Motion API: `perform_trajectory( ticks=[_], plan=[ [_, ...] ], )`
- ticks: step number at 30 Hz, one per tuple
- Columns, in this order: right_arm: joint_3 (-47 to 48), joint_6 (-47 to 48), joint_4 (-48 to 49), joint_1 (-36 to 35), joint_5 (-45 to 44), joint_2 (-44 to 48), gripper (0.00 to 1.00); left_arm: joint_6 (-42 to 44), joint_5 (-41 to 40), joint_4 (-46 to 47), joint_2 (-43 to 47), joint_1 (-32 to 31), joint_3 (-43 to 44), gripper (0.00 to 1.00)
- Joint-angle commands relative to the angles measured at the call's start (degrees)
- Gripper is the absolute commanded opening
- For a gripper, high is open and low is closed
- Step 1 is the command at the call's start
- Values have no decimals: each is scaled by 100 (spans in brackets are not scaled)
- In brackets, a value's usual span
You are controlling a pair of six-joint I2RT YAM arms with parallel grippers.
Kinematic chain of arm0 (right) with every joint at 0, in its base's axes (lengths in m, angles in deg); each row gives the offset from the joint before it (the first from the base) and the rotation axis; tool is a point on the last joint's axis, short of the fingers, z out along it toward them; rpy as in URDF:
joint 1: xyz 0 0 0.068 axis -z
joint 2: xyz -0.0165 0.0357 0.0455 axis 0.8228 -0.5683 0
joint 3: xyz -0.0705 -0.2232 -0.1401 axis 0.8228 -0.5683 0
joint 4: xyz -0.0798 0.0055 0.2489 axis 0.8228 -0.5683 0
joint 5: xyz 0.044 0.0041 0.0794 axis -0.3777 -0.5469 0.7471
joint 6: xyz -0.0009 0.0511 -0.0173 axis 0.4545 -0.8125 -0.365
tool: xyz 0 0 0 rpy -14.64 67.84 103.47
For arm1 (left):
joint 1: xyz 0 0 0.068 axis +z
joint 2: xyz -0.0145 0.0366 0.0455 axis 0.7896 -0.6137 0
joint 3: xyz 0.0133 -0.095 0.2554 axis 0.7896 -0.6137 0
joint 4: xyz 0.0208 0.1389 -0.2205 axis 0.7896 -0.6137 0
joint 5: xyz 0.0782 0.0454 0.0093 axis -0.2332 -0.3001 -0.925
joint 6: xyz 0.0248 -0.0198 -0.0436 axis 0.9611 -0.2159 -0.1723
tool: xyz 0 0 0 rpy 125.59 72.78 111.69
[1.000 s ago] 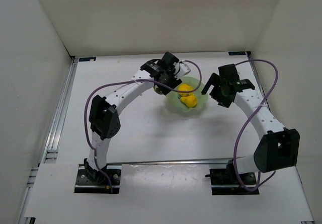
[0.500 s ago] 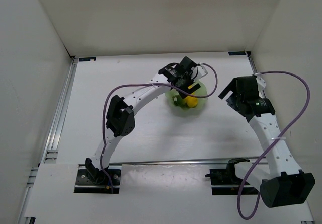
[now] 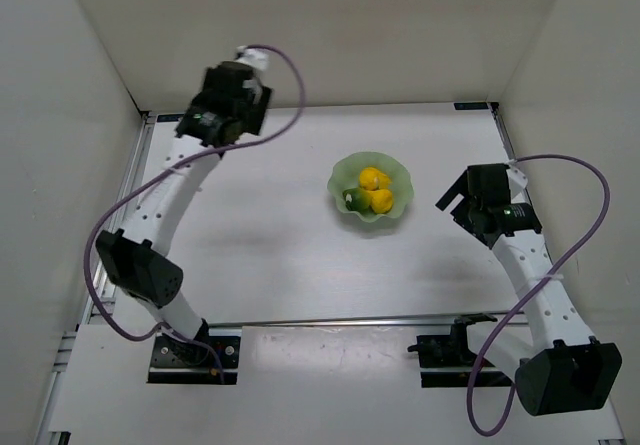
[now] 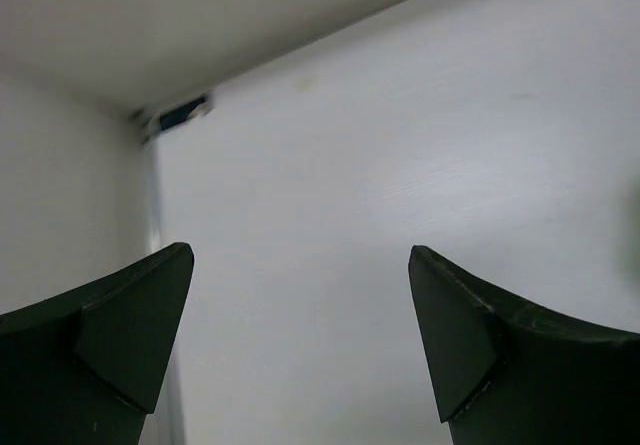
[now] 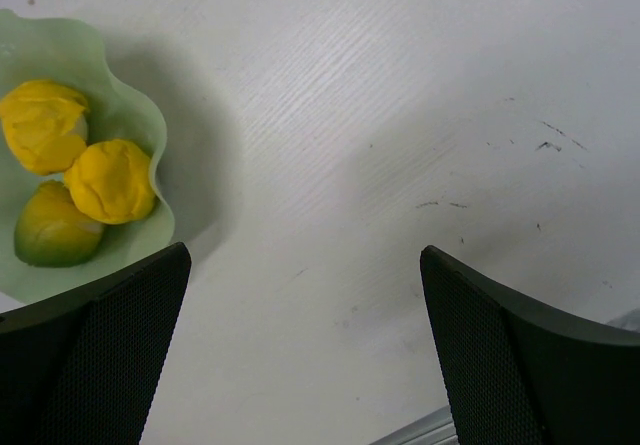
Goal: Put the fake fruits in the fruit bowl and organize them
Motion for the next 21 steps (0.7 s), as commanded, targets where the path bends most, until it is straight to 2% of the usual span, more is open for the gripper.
perform_trajectory(
  ticks=[1,2,4,5,9,14,21],
  plan=[
    [-145,20,38,78,-21,14,100,-637,-907,-176,357,1081,-889,99],
    [-224,99,38,147,-21,14,100,-795,-628,-176,515,1632,-1370,99],
    [-286,169,38,218,-21,14,100,-1068,-398,-176,1101,2136,-1943,99],
    [-339,170,38,305,-21,14,100,-1165,-179,-54,1306,2521,-2624,99],
    [-445,223,98,447,128,14,100,-1218,-116,202,2124,3069,-4138,99],
    [-497,276,151,508,330,14,100,-1403,384,202,2810,3693,-4854,99],
    [-550,92,205,508,594,14,100,-1350,1167,202,3066,4037,-4916,99]
  ],
)
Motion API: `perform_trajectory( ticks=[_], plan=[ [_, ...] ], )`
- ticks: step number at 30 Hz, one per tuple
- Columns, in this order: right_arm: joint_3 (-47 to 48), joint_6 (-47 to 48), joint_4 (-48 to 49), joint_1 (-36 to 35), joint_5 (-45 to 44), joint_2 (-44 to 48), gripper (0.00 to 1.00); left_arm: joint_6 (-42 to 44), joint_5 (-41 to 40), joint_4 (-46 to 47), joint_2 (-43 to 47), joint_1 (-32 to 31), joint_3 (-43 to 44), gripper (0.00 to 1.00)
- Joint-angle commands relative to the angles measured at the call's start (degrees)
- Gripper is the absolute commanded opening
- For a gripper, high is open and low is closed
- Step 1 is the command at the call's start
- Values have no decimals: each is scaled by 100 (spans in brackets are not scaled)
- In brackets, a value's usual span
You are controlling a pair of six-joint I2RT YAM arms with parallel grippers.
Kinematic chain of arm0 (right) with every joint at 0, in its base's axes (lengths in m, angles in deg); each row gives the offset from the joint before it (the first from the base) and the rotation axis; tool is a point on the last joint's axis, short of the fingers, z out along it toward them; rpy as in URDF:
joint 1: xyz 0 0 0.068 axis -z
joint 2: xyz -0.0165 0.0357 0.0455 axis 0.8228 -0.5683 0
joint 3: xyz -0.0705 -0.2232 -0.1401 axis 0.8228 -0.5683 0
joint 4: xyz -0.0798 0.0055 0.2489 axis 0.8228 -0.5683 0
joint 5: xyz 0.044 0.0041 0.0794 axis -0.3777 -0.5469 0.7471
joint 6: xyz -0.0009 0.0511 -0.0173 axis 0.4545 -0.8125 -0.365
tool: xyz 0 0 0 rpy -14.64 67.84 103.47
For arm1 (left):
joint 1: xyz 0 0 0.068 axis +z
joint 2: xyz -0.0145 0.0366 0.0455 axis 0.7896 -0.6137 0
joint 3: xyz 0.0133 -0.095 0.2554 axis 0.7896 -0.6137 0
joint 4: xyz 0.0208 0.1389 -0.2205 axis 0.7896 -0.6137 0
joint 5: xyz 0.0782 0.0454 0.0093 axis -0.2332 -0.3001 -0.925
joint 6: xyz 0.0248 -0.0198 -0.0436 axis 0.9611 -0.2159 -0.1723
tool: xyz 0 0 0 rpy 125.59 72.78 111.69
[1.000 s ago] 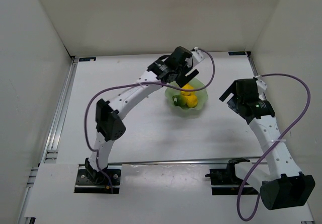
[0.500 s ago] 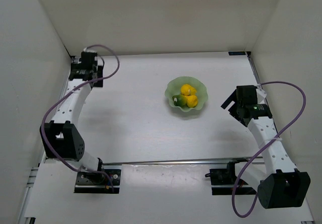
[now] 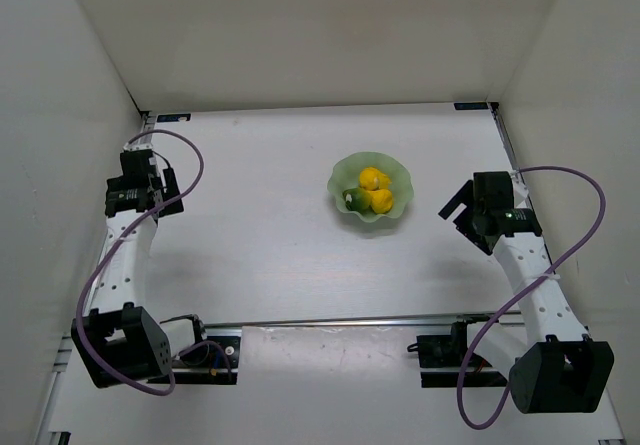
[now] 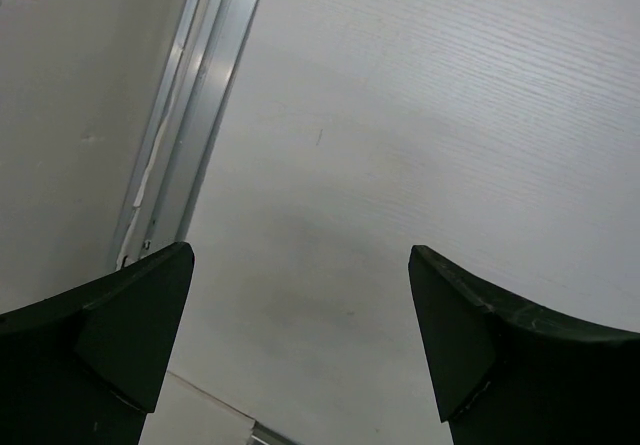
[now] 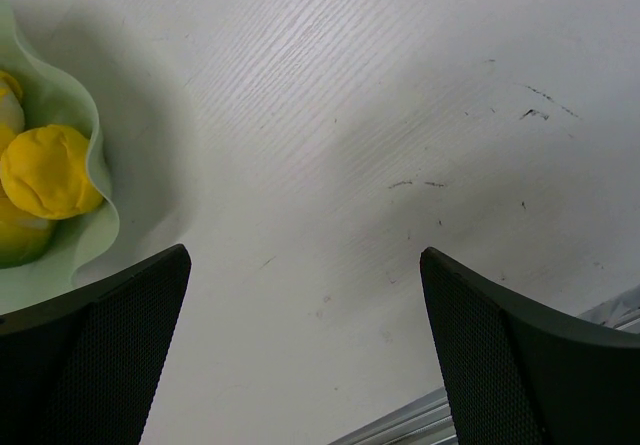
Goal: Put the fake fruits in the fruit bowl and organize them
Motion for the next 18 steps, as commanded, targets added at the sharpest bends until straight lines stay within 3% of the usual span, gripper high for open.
perform_trajectory(
  ticks=[1,7,14,18],
  plan=[
    [-71,-62,176,21,142,18,100,-74,562,139,124,37,-12,99],
    [-176,-62,176,21,142,80,100,-74,904,86,247,90,-12,99],
    [-282,-62,123,21,89,141,100,-74,765,86,352,143,-64,99],
    [-353,112,509,21,562,141,100,-143,896,86,405,195,-117,99]
  ],
)
